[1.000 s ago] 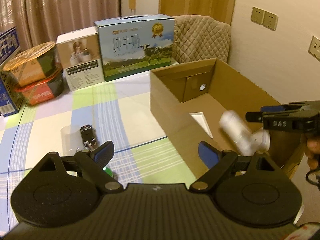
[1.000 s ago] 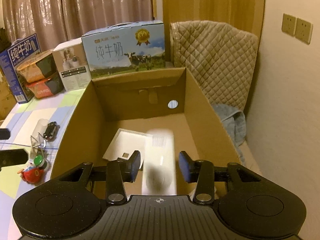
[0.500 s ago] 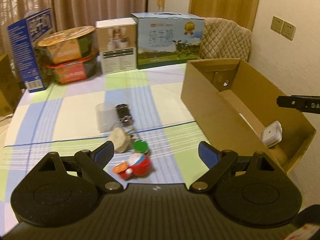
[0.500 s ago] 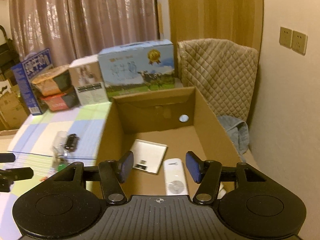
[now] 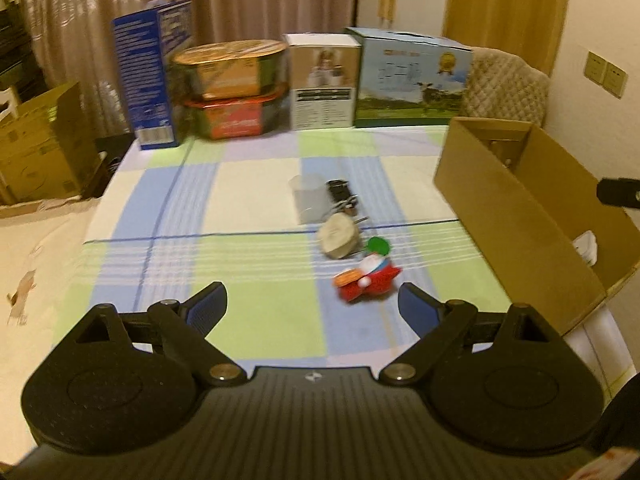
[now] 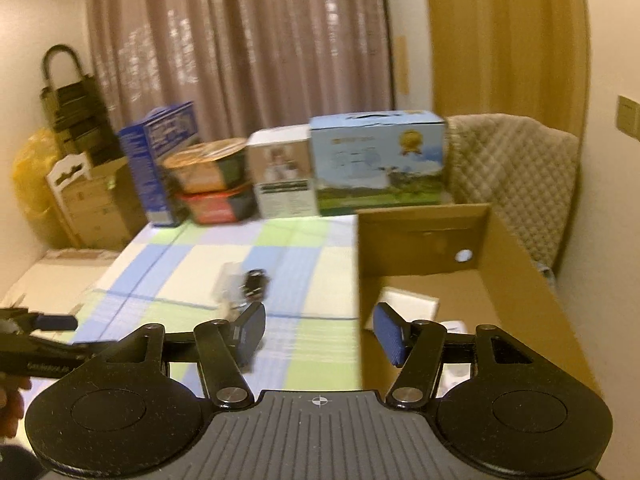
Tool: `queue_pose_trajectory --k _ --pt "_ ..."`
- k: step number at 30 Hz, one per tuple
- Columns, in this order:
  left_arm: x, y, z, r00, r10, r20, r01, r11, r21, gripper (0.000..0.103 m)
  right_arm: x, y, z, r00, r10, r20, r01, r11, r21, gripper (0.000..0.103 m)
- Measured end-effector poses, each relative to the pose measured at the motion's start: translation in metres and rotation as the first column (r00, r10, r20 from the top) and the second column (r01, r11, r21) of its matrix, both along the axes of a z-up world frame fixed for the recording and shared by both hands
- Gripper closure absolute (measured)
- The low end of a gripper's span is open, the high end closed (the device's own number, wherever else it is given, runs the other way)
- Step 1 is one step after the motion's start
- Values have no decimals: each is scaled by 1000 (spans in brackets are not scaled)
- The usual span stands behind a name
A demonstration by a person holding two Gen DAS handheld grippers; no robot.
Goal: Organize rigid objects
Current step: 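Grasp the red figure with the left gripper while the right grasps the green-capped jar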
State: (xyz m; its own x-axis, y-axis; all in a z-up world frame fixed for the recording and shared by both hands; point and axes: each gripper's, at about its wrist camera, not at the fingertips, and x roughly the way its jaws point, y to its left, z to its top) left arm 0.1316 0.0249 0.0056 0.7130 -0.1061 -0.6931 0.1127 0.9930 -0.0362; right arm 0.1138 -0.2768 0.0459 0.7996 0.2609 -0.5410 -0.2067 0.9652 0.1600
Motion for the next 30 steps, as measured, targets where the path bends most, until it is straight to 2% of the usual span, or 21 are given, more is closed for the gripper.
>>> queue_pose_trajectory --k 7,17,21,24,30 --pt "-8 20 -9 1000 17 -18 -17 1000 -6 12 -4 37 -25 997 55 -59 -55 998 0 44" --pt "7 25 -33 999 1 -45 -1 1000 -3 12 9 67 -60 986 118 -116 -121 992 -20 44" --pt "21 18 -46 997 -51 -50 51 999 10 12 23 72 -77 982 121 -143 -126 992 -26 44" --pt "34 8 -58 990 -133 -37 135 990 40 12 38 73 -93 977 122 -173 -127 992 -15 44" --pt "55 -15 -83 956 -292 -14 292 952 95 13 62 77 -120 971 118 -208 -125 992 -19 44"
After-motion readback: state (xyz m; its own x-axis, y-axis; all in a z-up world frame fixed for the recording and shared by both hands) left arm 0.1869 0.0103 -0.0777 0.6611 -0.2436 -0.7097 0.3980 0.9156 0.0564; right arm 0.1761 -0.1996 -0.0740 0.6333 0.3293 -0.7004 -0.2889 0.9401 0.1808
